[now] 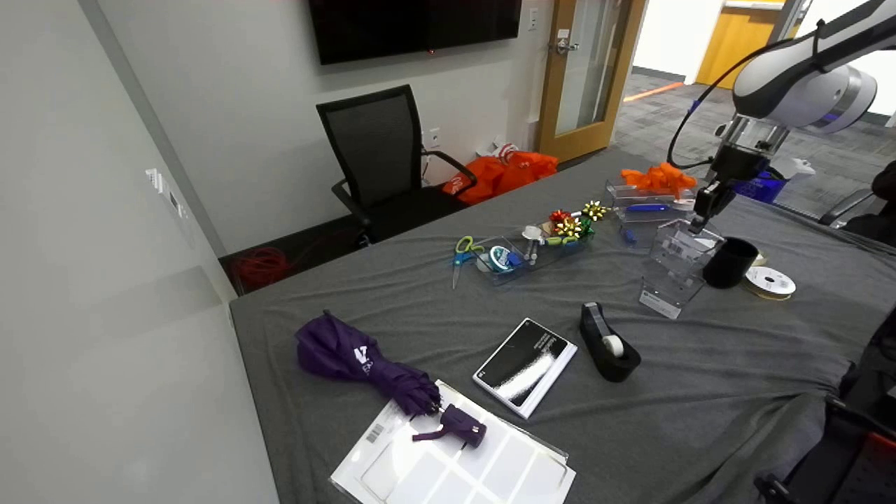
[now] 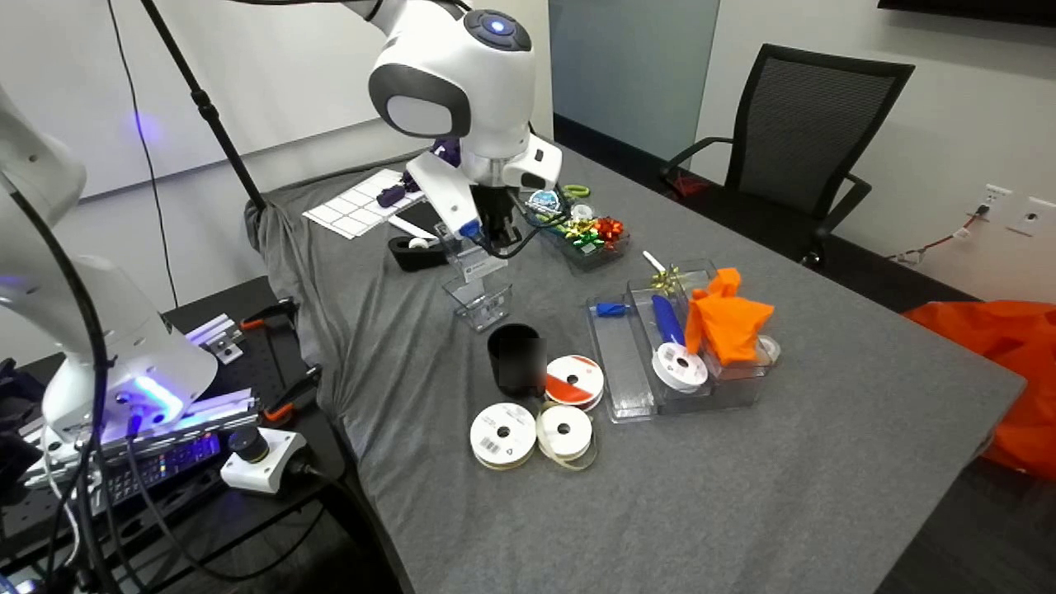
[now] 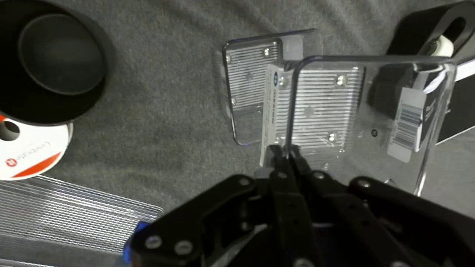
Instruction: Move the black cup to the right, unstack the two clear cases and the stack them up again
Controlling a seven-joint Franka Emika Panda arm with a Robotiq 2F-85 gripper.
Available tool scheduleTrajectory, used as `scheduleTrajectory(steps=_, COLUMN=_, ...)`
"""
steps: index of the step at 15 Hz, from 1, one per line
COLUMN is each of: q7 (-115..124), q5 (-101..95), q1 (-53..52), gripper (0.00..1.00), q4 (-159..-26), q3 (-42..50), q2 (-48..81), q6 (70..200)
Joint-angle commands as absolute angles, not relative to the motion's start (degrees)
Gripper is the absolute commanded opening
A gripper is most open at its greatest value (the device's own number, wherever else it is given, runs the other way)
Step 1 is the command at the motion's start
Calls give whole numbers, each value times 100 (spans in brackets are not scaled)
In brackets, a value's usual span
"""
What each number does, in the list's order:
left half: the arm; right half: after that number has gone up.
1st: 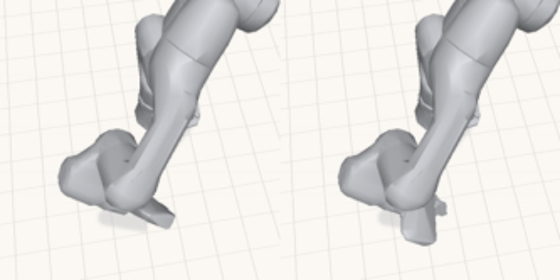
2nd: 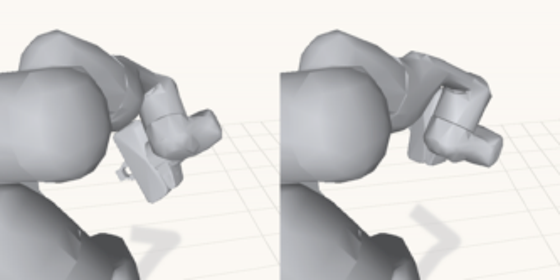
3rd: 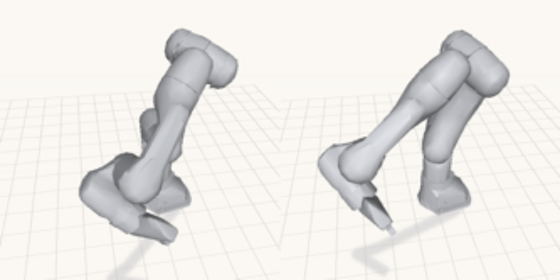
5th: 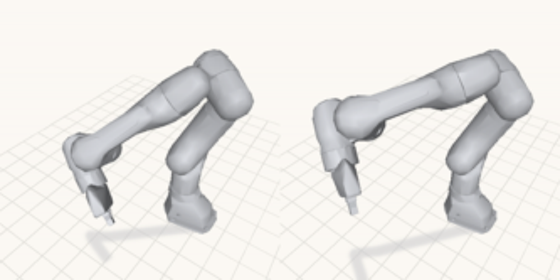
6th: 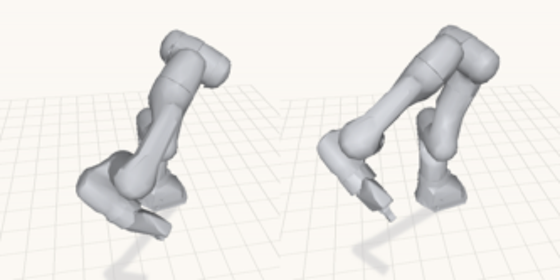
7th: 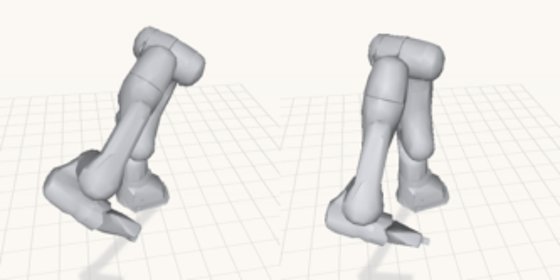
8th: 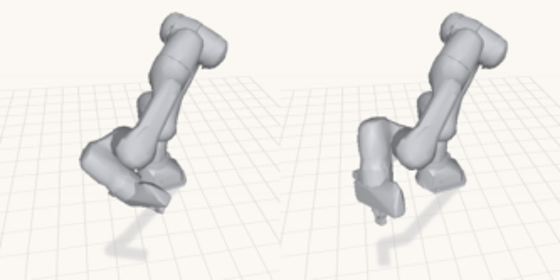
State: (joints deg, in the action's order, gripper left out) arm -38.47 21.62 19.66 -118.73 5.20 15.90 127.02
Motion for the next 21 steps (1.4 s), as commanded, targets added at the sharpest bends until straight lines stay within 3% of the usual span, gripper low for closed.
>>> scheduleTrajectory(steps=1, q7=-3445, q5=1711, q1=1791, gripper=1, q4=-12019, q3=693, q2=1648, q6=13009)
scheduleTrajectory(steps=21, q7=-3449, q5=1470, q1=1773, gripper=1, q4=-11824, q3=473, q2=1998, q6=13022)
